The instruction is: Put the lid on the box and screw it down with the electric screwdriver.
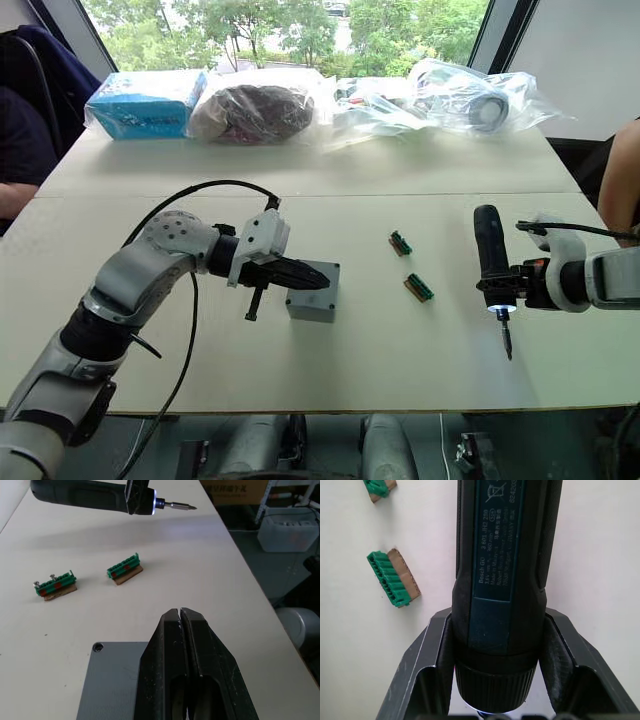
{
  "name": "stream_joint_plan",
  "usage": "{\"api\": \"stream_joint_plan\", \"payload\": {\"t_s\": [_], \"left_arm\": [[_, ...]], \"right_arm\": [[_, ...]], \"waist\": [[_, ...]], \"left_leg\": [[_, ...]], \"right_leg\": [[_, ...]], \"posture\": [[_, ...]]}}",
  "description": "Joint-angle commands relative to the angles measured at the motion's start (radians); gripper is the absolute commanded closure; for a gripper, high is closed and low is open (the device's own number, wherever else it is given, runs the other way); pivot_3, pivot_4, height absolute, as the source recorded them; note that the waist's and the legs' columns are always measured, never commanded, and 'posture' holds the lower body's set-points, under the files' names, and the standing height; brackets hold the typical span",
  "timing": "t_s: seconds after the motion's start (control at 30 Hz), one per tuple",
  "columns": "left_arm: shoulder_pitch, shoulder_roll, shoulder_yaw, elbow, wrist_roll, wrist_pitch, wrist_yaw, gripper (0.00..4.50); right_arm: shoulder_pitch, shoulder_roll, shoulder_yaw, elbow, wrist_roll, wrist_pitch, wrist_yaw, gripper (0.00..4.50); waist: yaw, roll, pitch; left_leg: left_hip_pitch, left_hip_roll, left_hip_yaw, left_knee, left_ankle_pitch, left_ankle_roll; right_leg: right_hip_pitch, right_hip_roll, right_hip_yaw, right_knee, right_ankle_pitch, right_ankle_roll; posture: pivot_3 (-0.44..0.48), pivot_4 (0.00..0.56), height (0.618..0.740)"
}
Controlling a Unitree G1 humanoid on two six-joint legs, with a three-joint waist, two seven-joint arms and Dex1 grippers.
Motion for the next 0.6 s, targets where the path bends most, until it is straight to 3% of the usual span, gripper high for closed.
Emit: {"api": "stream_joint_plan", "payload": {"t_s": [0.03,0.27,0.33,0.47,0.53,0.6], "left_arm": [[0.008,-0.008,0.036,-0.037,-0.017,0.014,0.036,4.50],[0.044,0.002,0.081,-0.069,-0.049,0.083,0.098,4.50],[0.048,0.008,0.093,-0.077,-0.058,0.100,0.109,4.50],[0.045,-0.007,0.137,-0.083,-0.074,0.133,0.171,4.50],[0.044,-0.027,0.155,-0.077,-0.069,0.120,0.205,4.50],[0.041,-0.046,0.179,-0.056,-0.063,0.078,0.229,4.50]], "right_arm": [[-0.068,0.048,0.002,0.011,-0.074,0.006,0.012,2.72],[-0.042,0.092,0.019,-0.003,-0.213,0.003,0.054,2.72],[-0.032,0.100,0.014,-0.017,-0.236,0.005,0.070,1.72],[-0.011,0.120,-0.001,-0.045,-0.279,0.006,0.089,0.43],[0.001,0.123,-0.006,-0.063,-0.303,0.002,0.101,0.01],[0.010,0.135,-0.029,-0.080,-0.323,0.000,0.107,0.01]], "waist": [[0.000,0.000,0.000],[0.002,0.000,0.000],[0.001,0.000,0.000],[0.001,-0.001,-0.001],[0.003,-0.002,-0.001],[0.004,-0.003,-0.001]], "left_leg": [[0.000,0.000,0.000,0.000,0.000,0.000],[0.000,0.000,0.000,0.000,0.001,-0.003],[0.000,0.000,0.000,0.000,0.001,-0.003],[0.000,0.000,-0.001,0.000,0.001,-0.002],[0.000,0.000,-0.001,0.001,0.001,-0.002],[0.001,0.000,-0.002,0.001,0.001,-0.002]], "right_leg": [[0.000,0.000,0.000,0.000,0.001,0.001],[0.000,0.000,0.001,0.000,0.000,0.002],[0.000,0.000,0.001,0.000,0.000,0.002],[0.001,0.001,0.000,0.000,0.000,0.002],[0.002,0.001,0.000,0.000,0.000,0.002],[0.003,0.000,0.000,0.000,0.001,0.002]], "posture": [[0.000,0.150,0.740],[0.000,0.150,0.740],[0.000,0.150,0.740],[0.000,0.150,0.740],[0.000,0.150,0.740],[0.000,0.150,0.740]]}}
